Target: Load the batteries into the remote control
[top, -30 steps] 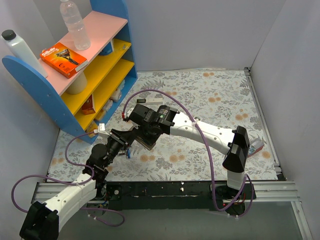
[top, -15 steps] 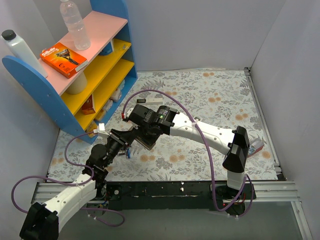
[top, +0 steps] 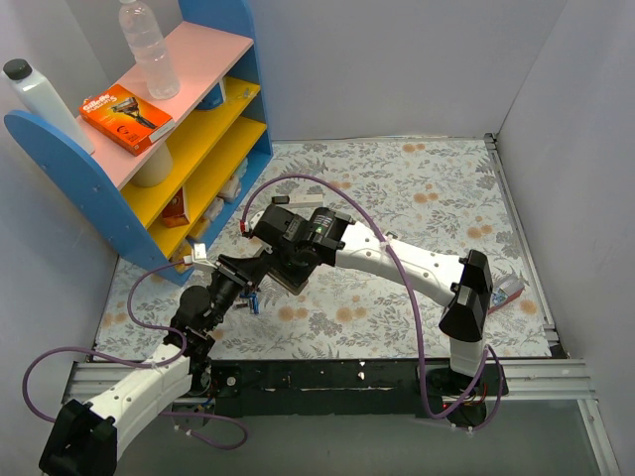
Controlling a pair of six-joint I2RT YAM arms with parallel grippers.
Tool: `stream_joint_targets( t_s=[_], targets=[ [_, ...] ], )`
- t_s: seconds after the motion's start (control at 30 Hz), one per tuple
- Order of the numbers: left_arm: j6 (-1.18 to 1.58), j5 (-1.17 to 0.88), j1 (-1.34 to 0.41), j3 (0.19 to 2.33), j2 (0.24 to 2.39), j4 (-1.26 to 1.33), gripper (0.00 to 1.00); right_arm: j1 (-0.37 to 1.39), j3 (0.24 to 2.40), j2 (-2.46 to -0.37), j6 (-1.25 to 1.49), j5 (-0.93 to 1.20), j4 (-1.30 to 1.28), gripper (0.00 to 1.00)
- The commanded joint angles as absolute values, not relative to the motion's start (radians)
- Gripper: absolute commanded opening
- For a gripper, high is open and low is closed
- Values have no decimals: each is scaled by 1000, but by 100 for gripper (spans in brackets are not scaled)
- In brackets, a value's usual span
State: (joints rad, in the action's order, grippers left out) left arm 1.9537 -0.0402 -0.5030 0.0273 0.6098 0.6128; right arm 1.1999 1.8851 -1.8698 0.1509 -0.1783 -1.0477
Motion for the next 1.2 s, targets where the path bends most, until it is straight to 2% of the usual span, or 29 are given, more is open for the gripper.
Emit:
stream_joint_targets(
  t_s=[0.0,0.43,0.6,0.73,1.17],
  targets=[
    [1979,-74,-506,-113,604,698,0,1203,1924,-1872,172,-190,-983,10],
    [2009,-86,-506,-132,601,750,0,1166,1838,-1805,201,-132,-873,11],
    [2028,-83,-508,-132,595,749,0,1166,1836,-1815,193,-124,-877,18],
    [2039,-72,-506,-123,586,713,0,1166,1829,-1809,183,-129,-884,27],
    [2066,-46,-506,-121,581,655,0,1166,1816,-1793,178,-123,-894,42]
  ],
)
